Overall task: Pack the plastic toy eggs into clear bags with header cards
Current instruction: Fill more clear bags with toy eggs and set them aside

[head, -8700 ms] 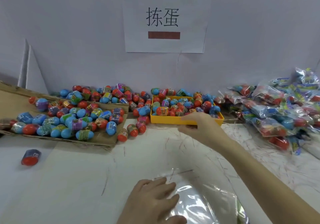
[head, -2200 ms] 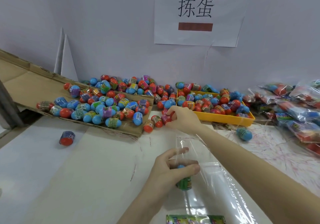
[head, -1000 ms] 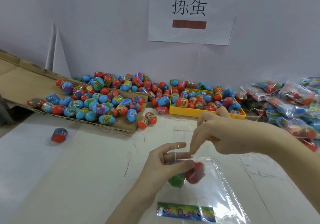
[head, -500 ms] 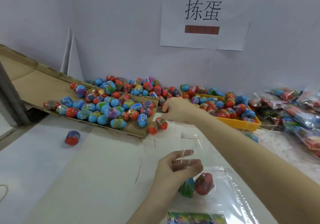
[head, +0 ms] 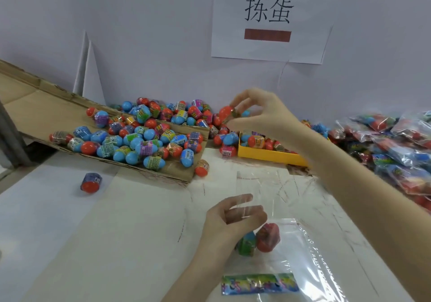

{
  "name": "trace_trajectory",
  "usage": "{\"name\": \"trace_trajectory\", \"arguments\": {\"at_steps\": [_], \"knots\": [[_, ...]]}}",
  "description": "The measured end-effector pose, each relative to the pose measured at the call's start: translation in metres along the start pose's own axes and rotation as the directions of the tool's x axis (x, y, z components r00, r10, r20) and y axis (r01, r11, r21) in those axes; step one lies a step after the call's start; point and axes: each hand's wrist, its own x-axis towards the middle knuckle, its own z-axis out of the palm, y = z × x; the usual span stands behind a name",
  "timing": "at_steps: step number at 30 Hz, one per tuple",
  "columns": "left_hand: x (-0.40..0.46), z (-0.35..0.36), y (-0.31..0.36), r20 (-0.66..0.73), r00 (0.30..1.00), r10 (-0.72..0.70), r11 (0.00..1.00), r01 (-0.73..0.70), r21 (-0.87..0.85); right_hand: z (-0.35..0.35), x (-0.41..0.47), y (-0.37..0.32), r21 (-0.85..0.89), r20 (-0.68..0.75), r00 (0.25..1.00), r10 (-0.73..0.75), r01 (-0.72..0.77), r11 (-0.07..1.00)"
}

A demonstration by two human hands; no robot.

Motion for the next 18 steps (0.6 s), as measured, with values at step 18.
{"name": "trace_trajectory", "arguments": {"at_steps": [18], "knots": [[-0.002, 0.003, 0.004, 0.063, 0.997, 0.054, 0.999, -0.054, -0.002, -0.021, -0.068, -0.01, -0.459, 0.53, 0.844, 0.083, 0.204, 0.865]]}}
